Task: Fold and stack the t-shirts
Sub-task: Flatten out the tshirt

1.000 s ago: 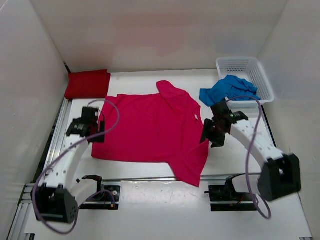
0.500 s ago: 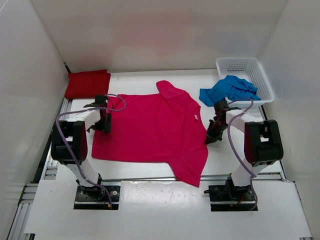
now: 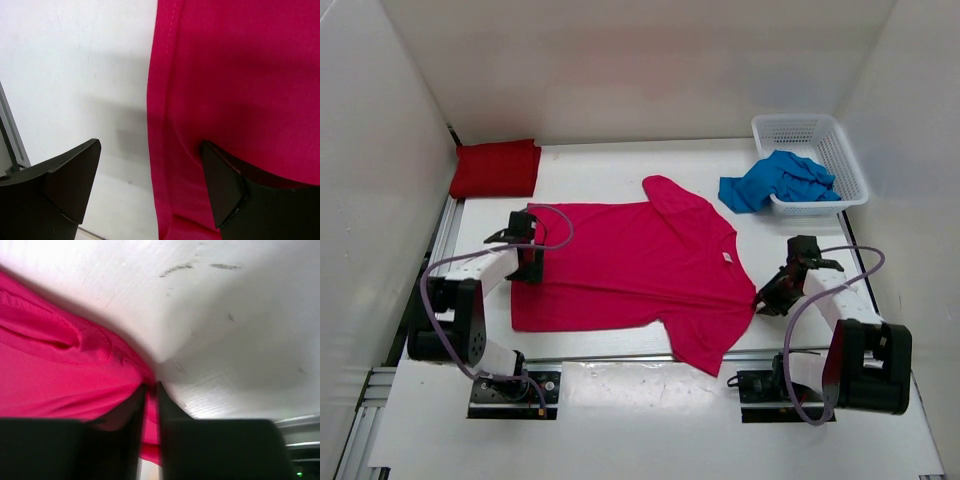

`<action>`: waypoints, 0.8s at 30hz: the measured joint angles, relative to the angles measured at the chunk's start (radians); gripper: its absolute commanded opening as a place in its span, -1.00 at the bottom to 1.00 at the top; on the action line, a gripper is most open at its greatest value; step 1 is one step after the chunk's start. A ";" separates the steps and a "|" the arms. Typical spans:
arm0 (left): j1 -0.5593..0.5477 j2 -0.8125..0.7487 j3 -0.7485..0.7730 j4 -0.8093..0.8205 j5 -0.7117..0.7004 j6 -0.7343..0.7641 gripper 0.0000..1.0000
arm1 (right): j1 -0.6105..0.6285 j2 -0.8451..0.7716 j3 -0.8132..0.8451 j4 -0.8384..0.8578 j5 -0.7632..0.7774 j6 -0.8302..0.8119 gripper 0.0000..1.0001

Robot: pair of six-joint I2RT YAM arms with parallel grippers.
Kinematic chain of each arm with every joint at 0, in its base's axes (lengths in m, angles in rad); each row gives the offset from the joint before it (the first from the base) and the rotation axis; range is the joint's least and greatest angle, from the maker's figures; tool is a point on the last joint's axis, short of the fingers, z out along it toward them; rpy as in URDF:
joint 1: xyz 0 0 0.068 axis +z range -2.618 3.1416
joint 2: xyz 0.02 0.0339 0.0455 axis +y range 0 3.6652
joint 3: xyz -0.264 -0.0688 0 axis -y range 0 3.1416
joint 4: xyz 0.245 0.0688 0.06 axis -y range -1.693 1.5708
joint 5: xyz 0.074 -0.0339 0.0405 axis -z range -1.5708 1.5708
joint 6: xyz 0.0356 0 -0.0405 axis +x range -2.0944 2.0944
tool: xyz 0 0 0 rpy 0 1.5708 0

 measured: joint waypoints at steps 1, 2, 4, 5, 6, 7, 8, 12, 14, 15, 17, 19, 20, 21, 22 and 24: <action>-0.001 -0.022 -0.015 -0.013 0.004 0.000 0.97 | -0.002 -0.018 0.000 -0.005 0.012 0.005 -0.11; -0.001 -0.041 -0.022 -0.034 0.011 0.000 1.00 | -0.003 -0.026 0.006 -0.007 0.018 -0.002 -0.11; 0.000 -0.073 -0.013 -0.088 0.042 0.000 1.00 | 0.010 -0.012 0.051 -0.029 0.031 -0.021 -0.11; 0.000 -0.088 0.005 -0.117 0.062 0.000 1.00 | 0.027 0.004 0.091 -0.038 0.040 -0.039 -0.11; 0.000 -0.103 0.039 -0.141 0.083 0.000 1.00 | 0.046 0.023 0.137 -0.050 0.044 -0.055 -0.11; 0.001 -0.106 0.093 -0.178 0.110 0.001 1.00 | 0.072 0.053 0.206 -0.074 0.053 -0.080 -0.11; 0.004 -0.105 0.160 -0.192 0.136 0.001 1.00 | 0.106 0.100 0.296 -0.082 0.060 -0.111 -0.11; 0.029 -0.033 0.474 -0.171 0.208 0.000 0.98 | 0.231 0.364 0.752 -0.104 0.064 -0.227 -0.17; 0.047 0.054 0.602 -0.142 0.206 0.000 0.92 | 0.270 0.513 0.972 -0.112 0.064 -0.265 -0.28; 0.054 0.101 0.641 -0.129 0.199 0.000 0.89 | 0.286 0.588 1.076 -0.114 0.063 -0.280 -0.33; 0.071 0.225 0.706 -0.120 0.180 0.000 0.86 | 0.305 0.747 1.276 -0.138 0.056 -0.304 -0.52; 0.088 0.354 0.743 -0.122 0.163 0.001 0.84 | 0.309 0.899 1.450 -0.153 0.037 -0.312 -0.64; 0.097 0.419 0.756 -0.125 0.156 0.001 0.84 | 0.309 0.966 1.513 -0.156 0.027 -0.314 -0.76; 0.102 0.468 0.761 -0.127 0.153 0.000 0.84 | 0.308 1.024 1.553 -0.149 0.011 -0.314 -0.81; 0.106 0.513 0.763 -0.132 0.153 0.000 0.84 | 0.306 1.060 1.563 -0.144 -0.007 -0.312 -0.85; 0.114 0.577 0.764 -0.150 0.152 0.000 0.84 | 0.303 1.111 1.543 -0.137 -0.055 -0.295 -0.87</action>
